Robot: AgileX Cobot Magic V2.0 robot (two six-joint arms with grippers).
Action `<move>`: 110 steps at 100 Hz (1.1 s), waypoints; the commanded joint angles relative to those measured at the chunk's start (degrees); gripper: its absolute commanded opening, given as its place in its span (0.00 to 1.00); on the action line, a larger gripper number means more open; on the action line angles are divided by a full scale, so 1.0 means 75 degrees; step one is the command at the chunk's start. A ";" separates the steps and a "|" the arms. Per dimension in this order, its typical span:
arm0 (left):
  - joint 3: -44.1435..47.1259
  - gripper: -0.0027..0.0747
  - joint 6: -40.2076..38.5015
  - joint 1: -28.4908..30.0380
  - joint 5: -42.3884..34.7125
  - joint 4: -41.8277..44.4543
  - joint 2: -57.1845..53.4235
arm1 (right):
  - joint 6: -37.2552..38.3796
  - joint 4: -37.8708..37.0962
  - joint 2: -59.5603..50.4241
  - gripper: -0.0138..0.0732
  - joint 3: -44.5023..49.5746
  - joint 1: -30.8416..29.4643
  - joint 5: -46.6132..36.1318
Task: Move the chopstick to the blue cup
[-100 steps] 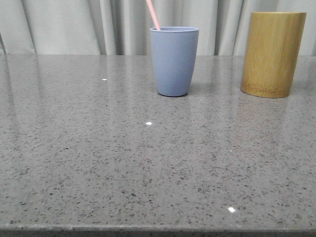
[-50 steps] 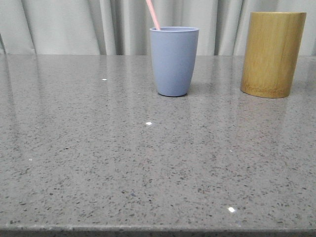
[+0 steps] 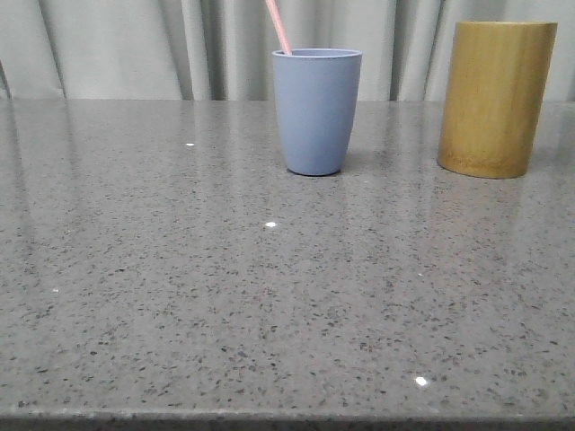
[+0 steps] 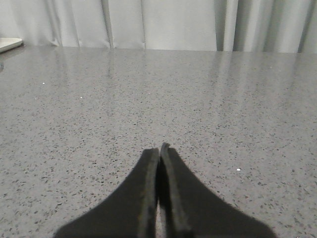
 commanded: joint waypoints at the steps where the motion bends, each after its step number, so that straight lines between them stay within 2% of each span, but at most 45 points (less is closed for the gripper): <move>1: 0.0064 0.01 -0.0009 0.0021 -0.0612 0.0002 -0.0269 | -0.0051 -0.0064 0.0024 0.09 -0.0172 -0.0048 -0.0638; 110: 0.0064 0.01 -0.0009 0.0021 -0.0612 0.0002 -0.0269 | -0.0051 -0.0064 0.0016 0.09 -0.0010 -0.0048 -0.0866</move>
